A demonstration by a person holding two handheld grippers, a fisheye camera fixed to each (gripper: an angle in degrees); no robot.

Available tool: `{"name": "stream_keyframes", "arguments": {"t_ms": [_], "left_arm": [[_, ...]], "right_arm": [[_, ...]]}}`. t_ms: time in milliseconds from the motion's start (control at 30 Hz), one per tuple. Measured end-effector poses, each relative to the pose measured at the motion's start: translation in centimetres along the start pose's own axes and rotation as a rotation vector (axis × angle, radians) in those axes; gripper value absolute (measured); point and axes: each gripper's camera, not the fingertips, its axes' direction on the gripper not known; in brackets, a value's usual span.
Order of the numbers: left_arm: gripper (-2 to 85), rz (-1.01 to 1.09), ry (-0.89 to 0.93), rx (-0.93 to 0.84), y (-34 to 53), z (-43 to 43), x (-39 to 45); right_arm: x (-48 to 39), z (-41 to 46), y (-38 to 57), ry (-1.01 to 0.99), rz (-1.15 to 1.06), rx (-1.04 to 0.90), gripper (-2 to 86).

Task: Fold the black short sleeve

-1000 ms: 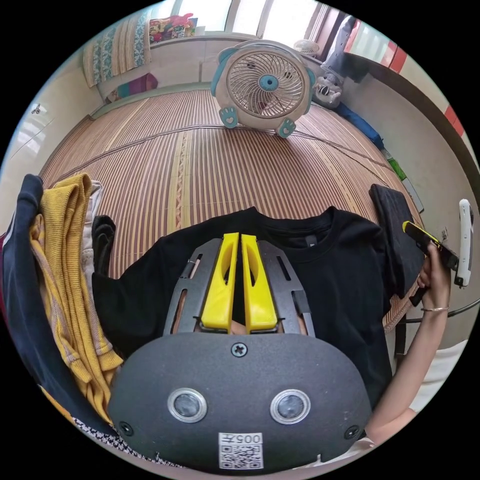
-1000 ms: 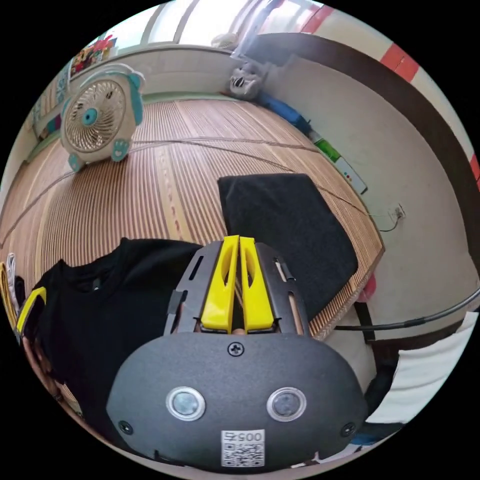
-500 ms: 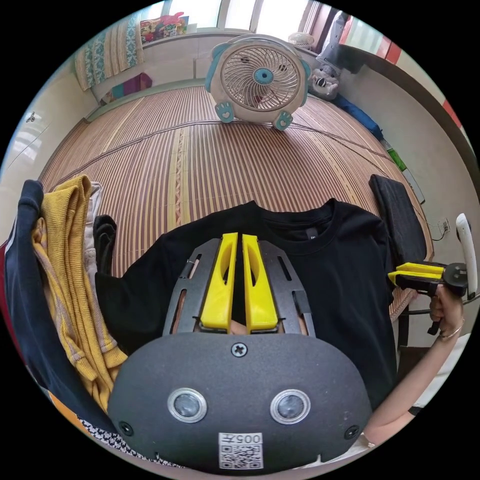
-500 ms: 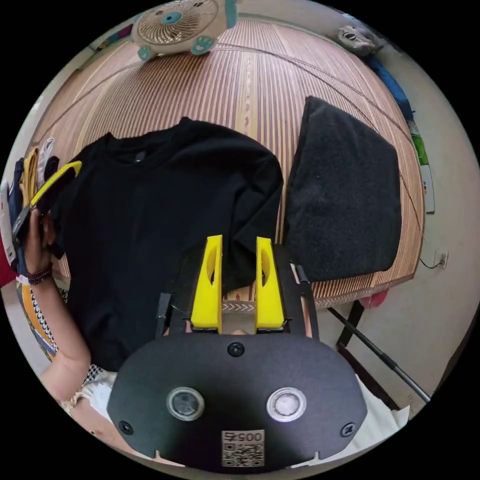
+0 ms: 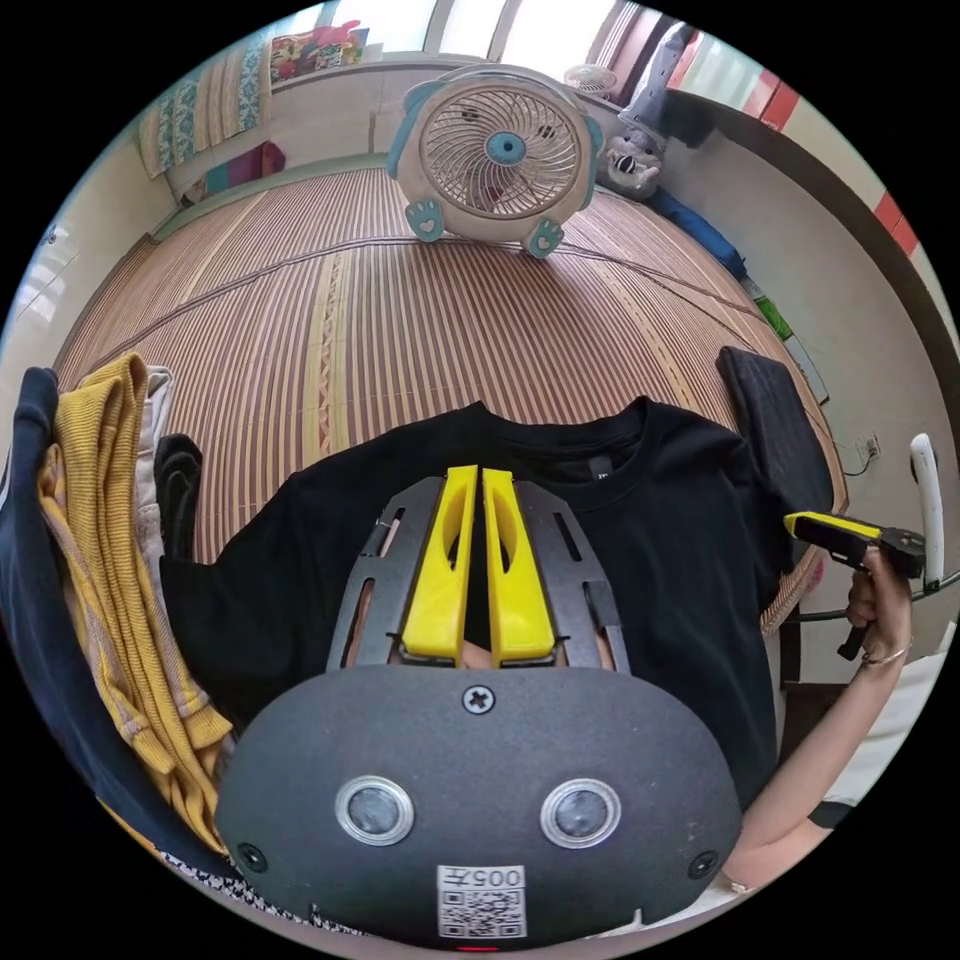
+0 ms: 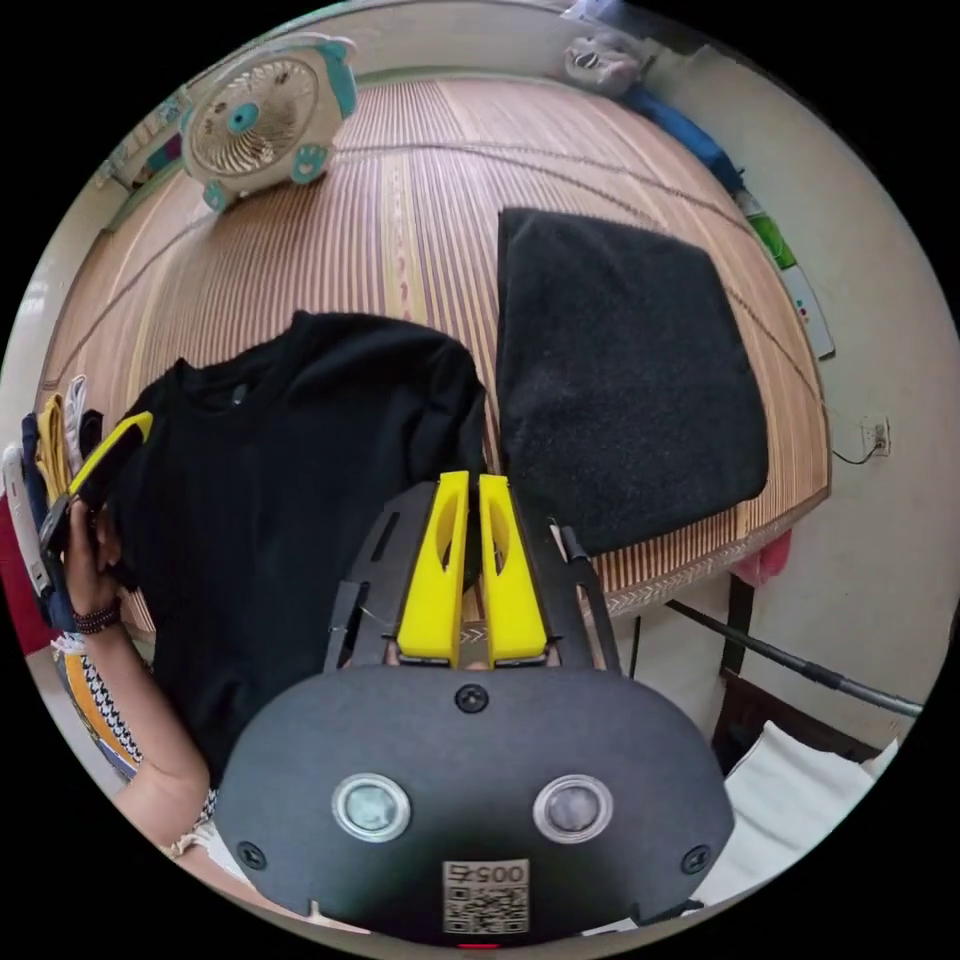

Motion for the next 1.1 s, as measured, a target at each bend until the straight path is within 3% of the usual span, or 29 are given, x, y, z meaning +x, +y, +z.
{"name": "stream_keyframes", "arguments": {"t_ms": [167,333,500,567,633,800,933,1100], "left_arm": [[1.6,-0.025,0.009,0.0,0.4,-0.3,-0.9],[1.5,-0.018,-0.006,-0.004,0.9,-0.6,-0.7],[2.1,-0.014,-0.005,-0.006,1.3,-1.1,-0.4],[2.5,-0.01,-0.032,-0.006,1.4,-1.4,-0.3],[3.0,-0.012,-0.045,-0.007,1.7,-1.8,-0.3],[3.8,-0.014,-0.066,-0.012,2.3,-2.8,-0.4],[3.9,0.004,-0.089,-0.045,2.6,-3.1,-0.1],[4.3,0.022,-0.121,-0.095,3.0,-3.4,-0.3]], "right_arm": [[1.5,-5.3,3.2,0.022,0.092,0.215,-1.1],[4.2,-3.7,3.2,0.065,0.254,0.273,-1.2],[5.9,0.9,1.2,0.148,0.345,0.207,-0.7],[5.9,3.6,0.9,0.197,0.346,0.086,1.2],[5.7,3.3,2.1,0.222,0.352,0.109,2.5],[3.9,-1.6,5.8,0.019,0.247,0.353,3.2],[0.1,0.1,5.4,-0.256,0.039,0.28,4.0],[-2.9,3.2,4.3,-0.16,-0.019,0.191,3.8]]}}
